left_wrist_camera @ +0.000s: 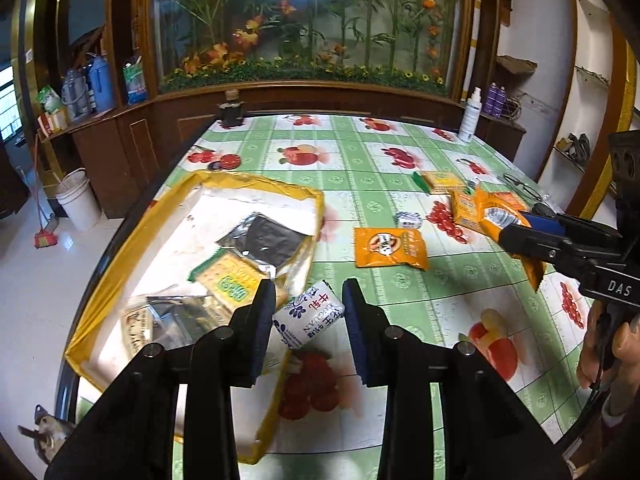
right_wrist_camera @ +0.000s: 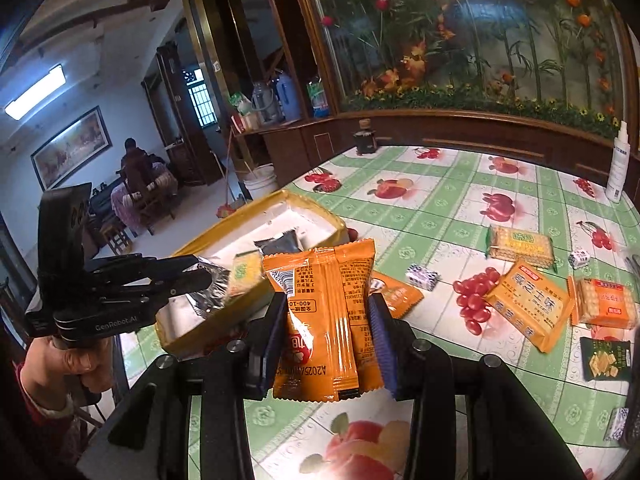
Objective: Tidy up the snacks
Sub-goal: 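Carry the white box and orange sachets over the yellow tray with both tools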
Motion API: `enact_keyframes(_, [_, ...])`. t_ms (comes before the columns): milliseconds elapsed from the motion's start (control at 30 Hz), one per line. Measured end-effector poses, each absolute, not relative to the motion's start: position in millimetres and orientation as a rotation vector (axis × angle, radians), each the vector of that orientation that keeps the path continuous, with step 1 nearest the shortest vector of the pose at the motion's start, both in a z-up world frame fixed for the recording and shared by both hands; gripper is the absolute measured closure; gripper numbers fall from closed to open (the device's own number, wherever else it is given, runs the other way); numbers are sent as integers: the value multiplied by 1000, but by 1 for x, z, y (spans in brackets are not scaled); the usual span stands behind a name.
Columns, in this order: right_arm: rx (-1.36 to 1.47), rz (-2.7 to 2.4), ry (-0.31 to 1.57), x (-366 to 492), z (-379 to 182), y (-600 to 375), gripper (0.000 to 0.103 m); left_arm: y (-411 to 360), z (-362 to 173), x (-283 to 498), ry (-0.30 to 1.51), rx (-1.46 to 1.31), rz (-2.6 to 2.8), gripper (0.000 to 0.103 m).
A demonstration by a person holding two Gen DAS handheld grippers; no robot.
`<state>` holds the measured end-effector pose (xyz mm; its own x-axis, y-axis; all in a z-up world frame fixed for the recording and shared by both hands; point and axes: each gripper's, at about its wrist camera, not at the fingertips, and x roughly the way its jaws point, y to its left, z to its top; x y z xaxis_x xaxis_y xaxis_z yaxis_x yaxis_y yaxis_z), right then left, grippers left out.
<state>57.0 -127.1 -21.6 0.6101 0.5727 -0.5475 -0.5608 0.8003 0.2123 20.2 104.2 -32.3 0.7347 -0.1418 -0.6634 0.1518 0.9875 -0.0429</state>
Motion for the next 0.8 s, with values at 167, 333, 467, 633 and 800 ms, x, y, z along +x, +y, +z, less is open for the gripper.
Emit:
enact_keyframes(167, [21,697,640,57,-19,-104,62,126,-31,16,722,13,-90,71])
enact_keyframes(333, [13,740,643,61,-19,-75,62,145,-32,15,715,1,-36,71])
enact_keyframes(467, [20,777,655,67,-20,-51,62,155,-36,20,719,2,-13,71])
enact_keyframes(633, [11,812,666,78,-23,-21,62,167,-40,25,722,-8,15,71])
enact_keyframes(800, [7,828,679,88,-28,0,62,177,-45,30,726,-24,34,71])
